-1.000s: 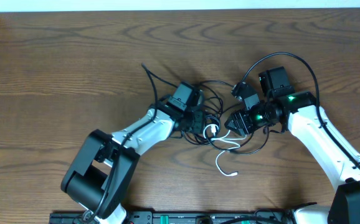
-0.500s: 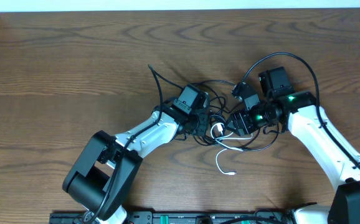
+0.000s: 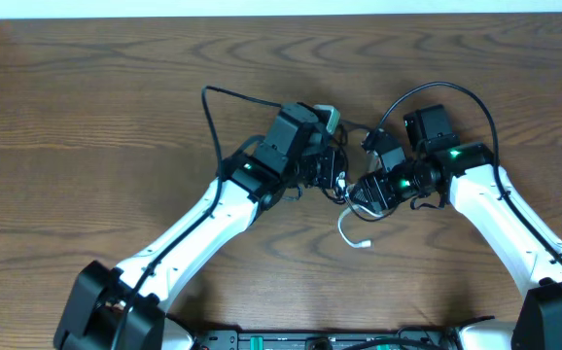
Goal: Untangle cables
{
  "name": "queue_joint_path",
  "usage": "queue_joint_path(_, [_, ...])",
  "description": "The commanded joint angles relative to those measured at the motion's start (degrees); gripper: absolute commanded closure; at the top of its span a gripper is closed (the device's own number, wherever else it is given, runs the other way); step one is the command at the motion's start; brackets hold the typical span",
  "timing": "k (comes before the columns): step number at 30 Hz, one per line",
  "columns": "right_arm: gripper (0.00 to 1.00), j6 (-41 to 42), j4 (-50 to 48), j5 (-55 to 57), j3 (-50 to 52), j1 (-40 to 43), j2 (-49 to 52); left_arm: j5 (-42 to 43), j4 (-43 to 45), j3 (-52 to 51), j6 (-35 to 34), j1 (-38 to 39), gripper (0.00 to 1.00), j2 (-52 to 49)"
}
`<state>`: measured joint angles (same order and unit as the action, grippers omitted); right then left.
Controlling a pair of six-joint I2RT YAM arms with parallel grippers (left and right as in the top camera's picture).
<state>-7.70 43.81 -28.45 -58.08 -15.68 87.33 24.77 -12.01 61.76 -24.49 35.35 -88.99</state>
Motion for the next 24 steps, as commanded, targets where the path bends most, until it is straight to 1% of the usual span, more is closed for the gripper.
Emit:
queue_joint_path(1, [0.37, 0.5, -0.5, -0.2, 0.1, -0.2, 0.3, 5.9, 1.5, 0.8, -2.6, -0.1, 0.93, 0.6])
queue_joint_path(5, [0.36, 2.0, -1.2, -0.2, 0.1, -0.2, 0.3, 9.1, 4.9, 0.8, -3.5, -0.1, 0.93, 0.6])
queue_joint_path(11, [0.35, 5.2, -1.5, -0.2, 0.1, -0.7, 0.3, 8.9, 5.0, 0.7, -3.7, -0.1, 0.93, 0.6])
queue_joint_path(15, [0.35, 5.1, -1.3, -0.2, 0.5, -2.4, 0.3, 8.7, 5.3, 0.7, -3.7, -0.1, 0.92, 0.6])
queue_joint_path(18, [0.43, 5.3, -1.8, 0.1, 1.8, -3.6, 0.3, 8.7, 5.7, 0.7, -3.7, -0.1, 0.93, 0.6])
queue_joint_path(24, [0.44, 9.8, -5.9, 0.7, 5.5, -4.3, 0.3, 8.7, 7.0, 0.7, -3.7, -0.1, 0.93, 0.6])
